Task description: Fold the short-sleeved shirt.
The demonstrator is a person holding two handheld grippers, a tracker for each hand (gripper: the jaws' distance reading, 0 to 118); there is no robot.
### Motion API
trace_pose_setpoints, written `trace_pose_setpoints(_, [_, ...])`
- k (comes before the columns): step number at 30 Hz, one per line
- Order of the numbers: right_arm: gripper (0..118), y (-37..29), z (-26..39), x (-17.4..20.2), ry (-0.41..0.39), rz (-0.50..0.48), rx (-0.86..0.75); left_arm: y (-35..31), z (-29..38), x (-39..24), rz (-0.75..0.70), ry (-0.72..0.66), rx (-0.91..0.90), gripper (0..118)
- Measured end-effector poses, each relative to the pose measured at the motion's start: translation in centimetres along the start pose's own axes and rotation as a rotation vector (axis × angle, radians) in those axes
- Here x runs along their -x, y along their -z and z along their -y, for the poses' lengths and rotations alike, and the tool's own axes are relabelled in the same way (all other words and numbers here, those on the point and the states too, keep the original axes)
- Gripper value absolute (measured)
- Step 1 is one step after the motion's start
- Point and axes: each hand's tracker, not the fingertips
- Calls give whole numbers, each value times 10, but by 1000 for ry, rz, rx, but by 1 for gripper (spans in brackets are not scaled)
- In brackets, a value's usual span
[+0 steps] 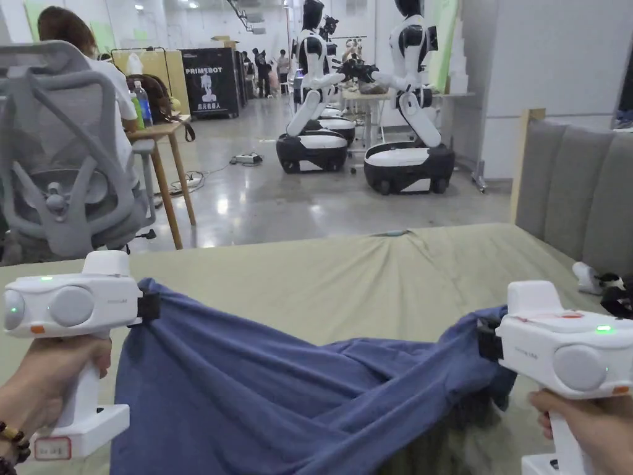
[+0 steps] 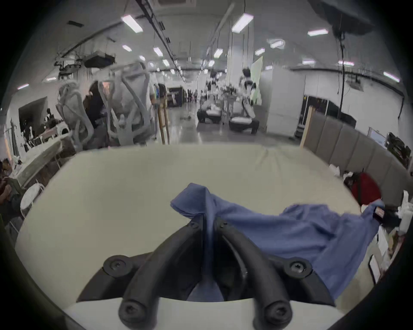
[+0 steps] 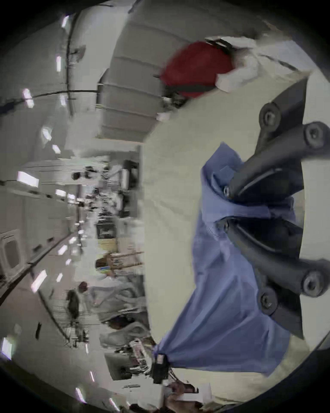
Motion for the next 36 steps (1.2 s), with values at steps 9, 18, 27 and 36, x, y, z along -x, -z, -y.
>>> trace_pose_setpoints(9, [10, -5, -192, -18, -37, 102, -219, -100, -118, 33, -171, -40, -254, 6])
trace_pose_setpoints(18, [10, -5, -250, -21, -30, 101, -251, -97, -142, 35, -188, -111, -306, 6])
trace_pose_setpoints(27, [10, 9, -303, -16, -81, 114, -293, -63, -171, 24, -200, -116, -315, 6])
trace_pose_setpoints(36, [10, -5, -357, -18, -52, 144, -409, -58, -202, 12, -200, -105, -375, 6])
